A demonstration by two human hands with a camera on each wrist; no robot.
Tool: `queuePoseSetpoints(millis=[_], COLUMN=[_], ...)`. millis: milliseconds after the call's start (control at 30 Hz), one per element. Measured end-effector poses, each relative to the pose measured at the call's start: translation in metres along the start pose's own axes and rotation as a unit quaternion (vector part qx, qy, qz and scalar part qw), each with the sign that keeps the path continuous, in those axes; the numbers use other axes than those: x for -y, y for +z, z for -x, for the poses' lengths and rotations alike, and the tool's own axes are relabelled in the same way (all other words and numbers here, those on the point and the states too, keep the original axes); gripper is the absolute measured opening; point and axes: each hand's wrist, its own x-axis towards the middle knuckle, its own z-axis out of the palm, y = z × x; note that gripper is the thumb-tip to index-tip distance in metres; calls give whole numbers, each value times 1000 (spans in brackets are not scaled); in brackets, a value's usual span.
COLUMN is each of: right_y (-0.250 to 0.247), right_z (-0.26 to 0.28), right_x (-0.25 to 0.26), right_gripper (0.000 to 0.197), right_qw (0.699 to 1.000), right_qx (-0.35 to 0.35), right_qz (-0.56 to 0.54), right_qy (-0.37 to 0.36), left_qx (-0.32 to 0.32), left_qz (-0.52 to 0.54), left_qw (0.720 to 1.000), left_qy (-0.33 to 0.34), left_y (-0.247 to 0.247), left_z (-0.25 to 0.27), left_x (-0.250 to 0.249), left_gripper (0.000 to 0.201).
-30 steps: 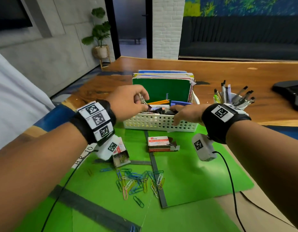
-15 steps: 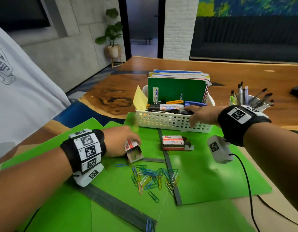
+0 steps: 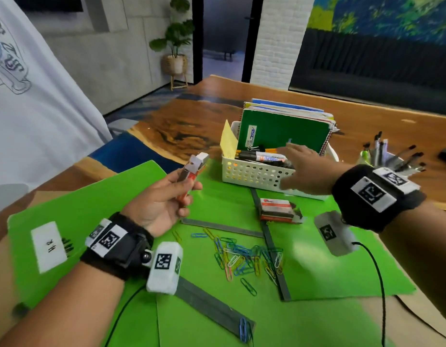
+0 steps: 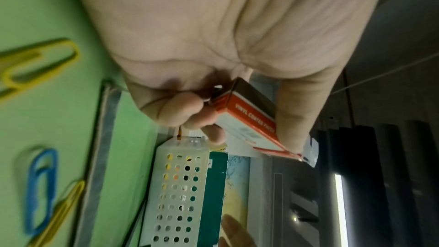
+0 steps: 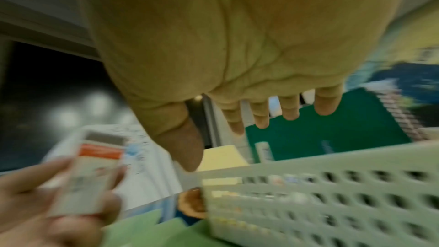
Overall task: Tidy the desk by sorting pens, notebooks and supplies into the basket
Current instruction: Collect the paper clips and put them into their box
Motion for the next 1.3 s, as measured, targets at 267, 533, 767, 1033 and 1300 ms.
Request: queuePoseSetpoints(millis=[267,533,767,1033,1300], right_y=[54,77,22,7,8], right_z=[61,61,84,69,58], right_x=[97,88,64,93,106], right_gripper=[48,12,13,21,16], right_qw=[974,985,970,989,982], right_qx=[126,104,-101,-43,-22], right_qz=[94,1,-195,62,94], right_qy=[-165,-141,-106,-130,-160], left_qx=[41,105,134,133,94], left_qz=[10,-12,-15,-77,-103], left_qw=[999,994,990,986,987], left_qy=[-30,-12,-33,-65,-79], left_y=[1,11,18,26,29], left_z=[-3,2,2,9,11], left_x=[4,13,19,30,37], left_gripper=[67,73,71,69,58])
